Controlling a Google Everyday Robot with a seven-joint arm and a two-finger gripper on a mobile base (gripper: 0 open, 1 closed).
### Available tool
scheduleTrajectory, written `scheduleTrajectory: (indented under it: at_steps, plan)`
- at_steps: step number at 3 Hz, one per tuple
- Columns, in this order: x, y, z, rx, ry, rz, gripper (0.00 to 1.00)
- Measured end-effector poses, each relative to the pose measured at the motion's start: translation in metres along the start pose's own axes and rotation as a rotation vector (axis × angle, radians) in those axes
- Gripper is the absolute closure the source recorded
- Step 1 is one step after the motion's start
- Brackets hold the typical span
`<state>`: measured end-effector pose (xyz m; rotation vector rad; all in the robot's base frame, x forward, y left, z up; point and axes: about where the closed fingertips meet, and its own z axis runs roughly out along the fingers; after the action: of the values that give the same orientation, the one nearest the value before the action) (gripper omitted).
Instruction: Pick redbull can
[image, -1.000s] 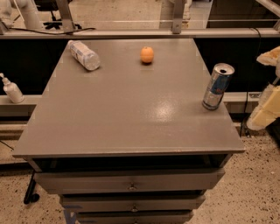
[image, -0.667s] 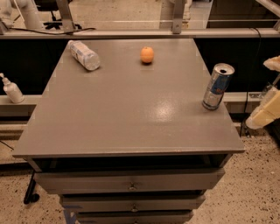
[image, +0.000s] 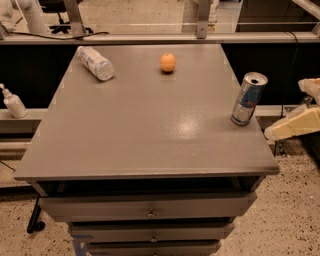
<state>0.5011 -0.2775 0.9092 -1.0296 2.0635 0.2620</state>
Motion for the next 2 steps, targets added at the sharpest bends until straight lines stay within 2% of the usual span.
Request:
scheduleTrajectory:
  at_steps: [1,2]
  plan:
    - [-0.002,-0.005,0.023,-0.015,-0.172,0.106,0.00]
    - [-0.004,-0.007,0.049,-0.038,-0.312,0.185,0.00]
